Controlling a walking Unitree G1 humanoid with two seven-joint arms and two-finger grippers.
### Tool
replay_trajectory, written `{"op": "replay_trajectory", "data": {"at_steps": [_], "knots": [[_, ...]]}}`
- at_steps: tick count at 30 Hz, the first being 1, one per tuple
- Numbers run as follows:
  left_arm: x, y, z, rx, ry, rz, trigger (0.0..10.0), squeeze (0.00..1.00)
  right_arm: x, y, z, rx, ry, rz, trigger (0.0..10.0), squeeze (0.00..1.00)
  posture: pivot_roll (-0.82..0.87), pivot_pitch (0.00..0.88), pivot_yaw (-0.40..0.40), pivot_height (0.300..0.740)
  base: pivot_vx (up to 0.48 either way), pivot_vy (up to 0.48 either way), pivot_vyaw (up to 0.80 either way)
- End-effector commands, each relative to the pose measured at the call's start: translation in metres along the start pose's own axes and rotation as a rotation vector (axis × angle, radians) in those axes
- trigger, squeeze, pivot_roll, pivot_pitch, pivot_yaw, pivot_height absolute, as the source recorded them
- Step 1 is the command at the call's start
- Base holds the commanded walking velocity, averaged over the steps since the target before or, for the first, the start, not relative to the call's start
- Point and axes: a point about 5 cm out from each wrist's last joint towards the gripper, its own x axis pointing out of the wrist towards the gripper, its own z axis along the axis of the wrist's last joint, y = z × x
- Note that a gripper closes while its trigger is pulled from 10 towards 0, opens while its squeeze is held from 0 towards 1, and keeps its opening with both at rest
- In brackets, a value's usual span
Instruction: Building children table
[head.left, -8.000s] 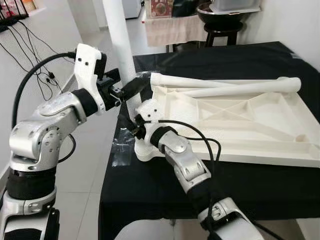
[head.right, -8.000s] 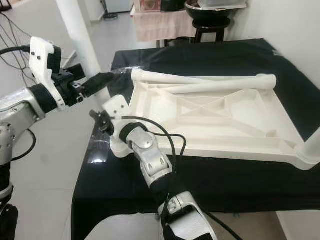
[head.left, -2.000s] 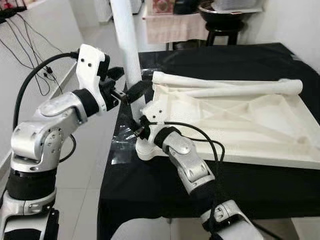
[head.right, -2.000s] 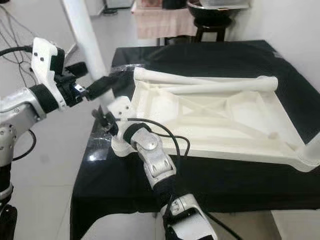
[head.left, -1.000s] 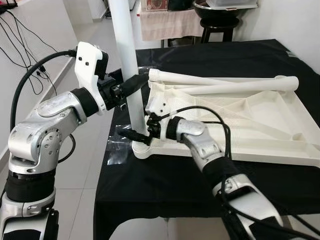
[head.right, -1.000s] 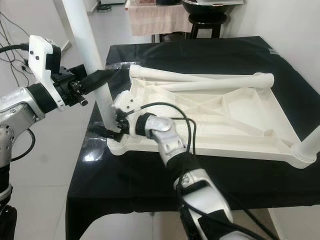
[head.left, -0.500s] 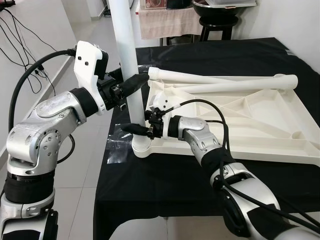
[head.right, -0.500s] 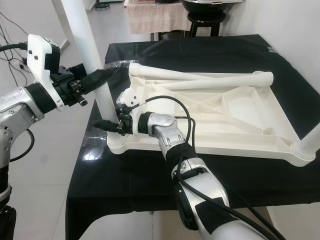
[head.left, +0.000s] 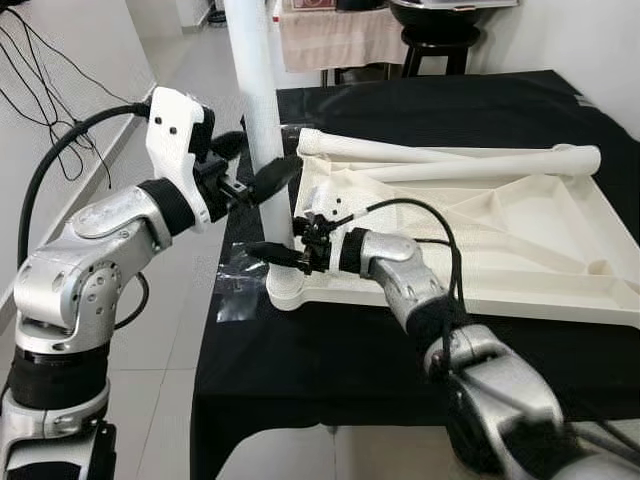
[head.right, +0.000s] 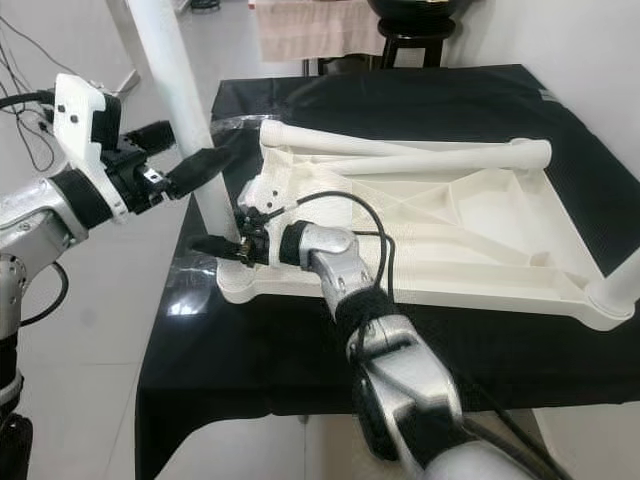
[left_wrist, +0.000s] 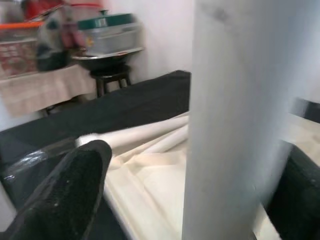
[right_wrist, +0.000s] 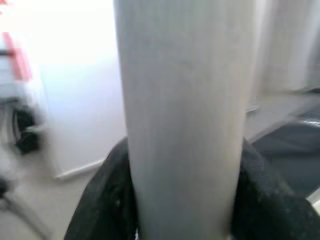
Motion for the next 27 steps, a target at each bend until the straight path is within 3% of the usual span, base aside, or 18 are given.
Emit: {"op": "replay_trajectory", "data": {"at_steps": [1, 3, 6, 11, 12, 13, 14, 18, 19, 20, 21, 22, 24, 25, 27], "knots": [[-0.002, 0.01, -0.005, -0.004, 0.03, 0.063, 10.0, 0.0, -0.008, 0.032, -0.032, 0.026, 0.185, -0.022, 0.0, 0.0, -0.01, 0.112, 0.023, 0.74, 0.0, 0.0, 0.0], [0.0, 0.01, -0.009, -0.003, 0.039, 0.063, 10.0, 0.0, -0.005, 0.035, -0.033, 0.024, 0.183, -0.013, 0.0, 0.0, -0.01, 0.098, 0.025, 0.74, 0.0, 0.0, 0.0], [0.006, 0.0, -0.01, 0.002, 0.049, 0.006, 10.0, 0.0, 0.012, 0.022, -0.029, -0.009, 0.164, -0.018, 0.0, 0.0, -0.01, 0.089, 0.022, 0.74, 0.0, 0.0, 0.0], [0.006, 0.005, -0.009, 0.015, 0.044, 0.031, 10.0, 0.0, 0.022, 0.021, -0.021, -0.028, 0.147, -0.019, 0.0, 0.0, -0.02, 0.078, 0.023, 0.74, 0.0, 0.0, 0.0], [0.004, 0.006, -0.009, 0.01, 0.039, 0.033, 2.9, 0.0, 0.022, 0.021, -0.018, -0.03, 0.148, -0.035, 0.0, 0.0, -0.02, 0.075, 0.023, 0.74, 0.0, 0.0, 0.0], [0.004, 0.006, -0.009, 0.007, 0.037, 0.03, 2.9, 0.0, 0.02, 0.023, -0.015, -0.035, 0.158, -0.053, 0.0, 0.0, -0.02, 0.075, 0.023, 0.74, 0.0, 0.0, 0.0], [0.003, 0.006, -0.009, 0.006, 0.039, 0.023, 0.0, 0.0, 0.019, 0.023, -0.013, -0.038, 0.165, -0.069, 0.0, 0.0, -0.01, 0.075, 0.025, 0.74, 0.0, 0.0, 0.0], [0.003, 0.005, -0.009, 0.011, 0.043, 0.011, 0.0, 0.0, 0.019, 0.022, -0.01, -0.046, 0.167, -0.087, 0.0, 0.0, -0.01, 0.074, 0.027, 0.74, 0.0, 0.0, 0.0], [0.003, 0.005, -0.008, 0.014, 0.042, 0.007, 0.0, 0.0, 0.021, 0.02, -0.008, -0.038, 0.157, -0.083, 2.9, 0.0, -0.01, 0.076, 0.028, 0.74, 0.0, 0.0, 0.0], [0.003, 0.005, -0.008, 0.014, 0.042, 0.007, 0.0, 0.0, 0.021, 0.02, -0.008, -0.038, 0.157, -0.083, 2.9, 0.0, -0.01, 0.076, 0.028, 0.74, 0.0, 0.0, 0.0], [0.003, 0.005, -0.008, 0.016, 0.042, 0.004, 0.0, 0.0, 0.022, 0.019, -0.007, -0.032, 0.15, -0.08, 9.1, 0.0, -0.01, 0.076, 0.028, 0.74, 0.0, 0.0, 0.0], [0.003, 0.006, -0.007, 0.018, 0.042, 0.002, 0.0, 0.0, 0.024, 0.015, -0.005, -0.028, 0.138, -0.074, 10.0, 0.0, -0.01, 0.075, 0.03, 0.74, 0.0, 0.0, 0.0], [0.003, 0.006, -0.007, 0.02, 0.042, 0.0, 0.0, 0.0, 0.026, 0.011, 0.001, 0.017, 0.096, -0.013, 10.0, 0.0, -0.01, 0.076, 0.031, 0.74, 0.0, 0.0, 0.0], [0.003, 0.005, -0.007, 0.021, 0.041, -0.004, 0.0, 0.0, 0.028, 0.001, 0.009, 0.033, 0.045, 0.064, 10.0, 1.0, -0.01, 0.078, 0.031, 0.74, 0.0, 0.0, 0.0], [0.003, 0.005, -0.007, 0.022, 0.041, -0.005, 0.0, 0.0, 0.028, -0.003, 0.014, 0.034, 0.023, 0.104, 10.0, 1.0, -0.01, 0.078, 0.031, 0.74, 0.0, 0.0, 0.0]]}}
